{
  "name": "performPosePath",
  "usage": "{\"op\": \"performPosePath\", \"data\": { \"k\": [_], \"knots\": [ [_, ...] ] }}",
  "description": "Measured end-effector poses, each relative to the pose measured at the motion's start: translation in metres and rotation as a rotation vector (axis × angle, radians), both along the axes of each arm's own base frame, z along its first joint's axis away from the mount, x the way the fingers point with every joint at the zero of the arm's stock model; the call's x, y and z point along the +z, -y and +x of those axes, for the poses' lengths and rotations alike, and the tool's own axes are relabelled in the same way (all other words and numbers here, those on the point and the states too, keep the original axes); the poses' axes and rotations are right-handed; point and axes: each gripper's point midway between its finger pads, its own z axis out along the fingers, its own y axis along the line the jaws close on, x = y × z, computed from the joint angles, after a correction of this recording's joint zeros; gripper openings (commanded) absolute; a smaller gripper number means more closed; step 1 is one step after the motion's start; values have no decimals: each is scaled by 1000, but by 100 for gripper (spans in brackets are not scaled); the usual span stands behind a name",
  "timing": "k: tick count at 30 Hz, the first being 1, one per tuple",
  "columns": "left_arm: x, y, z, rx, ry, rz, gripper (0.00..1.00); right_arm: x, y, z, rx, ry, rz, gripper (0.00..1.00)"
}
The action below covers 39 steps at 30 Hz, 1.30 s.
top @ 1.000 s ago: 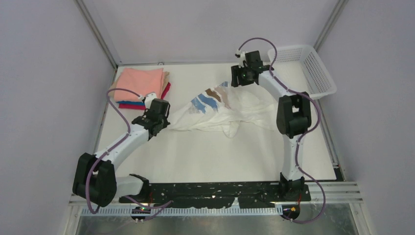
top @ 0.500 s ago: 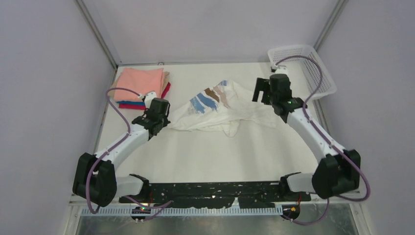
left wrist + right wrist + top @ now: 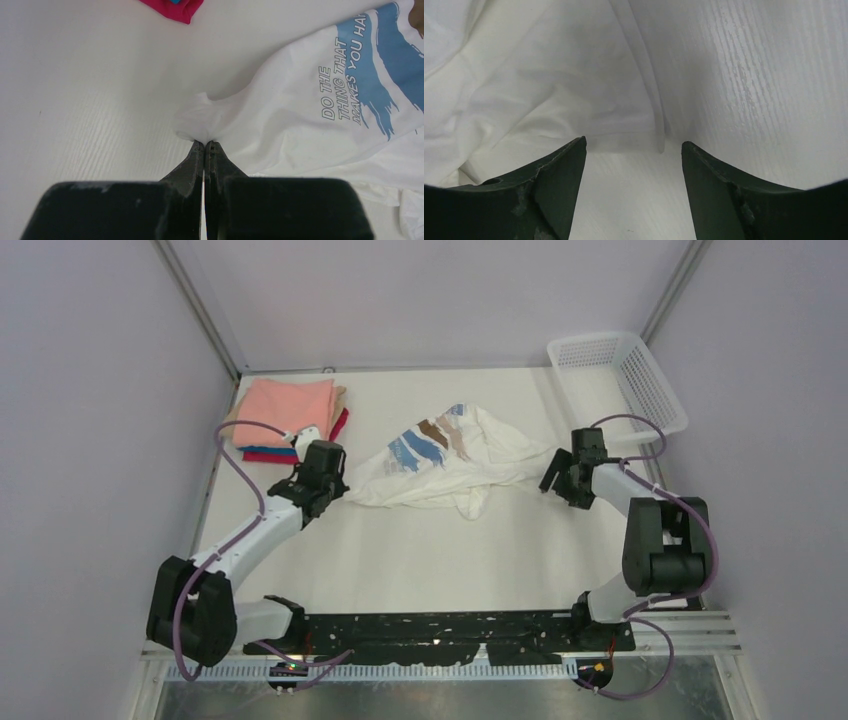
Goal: Fold and stack the t-shirts
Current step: Flatten out the tshirt
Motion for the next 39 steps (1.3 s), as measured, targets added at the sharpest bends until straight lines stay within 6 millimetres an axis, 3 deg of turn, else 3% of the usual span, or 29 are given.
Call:
{"op": "performPosePath", "data": {
  "k": [4, 7, 10, 14, 20, 23, 27, 31, 33, 36, 37, 39],
  "knots": [
    [0, 0, 0, 0, 1, 0, 0, -9, -4, 7, 5, -21, 24, 61],
    [0, 0, 0, 0, 1, 0, 0, -10, -4, 11, 1, -17, 27, 44],
    [0, 0, 0, 0, 1, 0, 0, -11, -5, 11, -5, -19, 31, 35],
    [0, 0, 0, 0, 1, 1, 0, -12, -5, 12, -4, -19, 33, 11],
    [2, -1, 0, 2, 7, 6, 0, -4, -6, 16, -2, 10, 38, 6],
    [19, -4, -1, -1, 54, 4, 0, 25, -7, 21, 9, 97, 40, 6],
    [79, -8, -4, -7, 229, -35, 0, 117, -6, 33, 23, 364, 24, 6],
    [180, -19, -20, -5, 503, -93, 0, 256, -3, 29, 43, 719, -13, 6],
    [233, -29, -40, -3, 651, -117, 0, 323, -1, 12, 47, 877, -41, 6],
    [299, -49, -80, 9, 849, -148, 0, 409, 4, -29, 35, 1086, -88, 6],
    [328, -59, -105, 13, 945, -165, 0, 433, 6, -45, 27, 1147, -103, 6],
    [353, -68, -128, 11, 1029, -179, 0, 467, 9, -74, 15, 1239, -126, 6]
  ]
}}
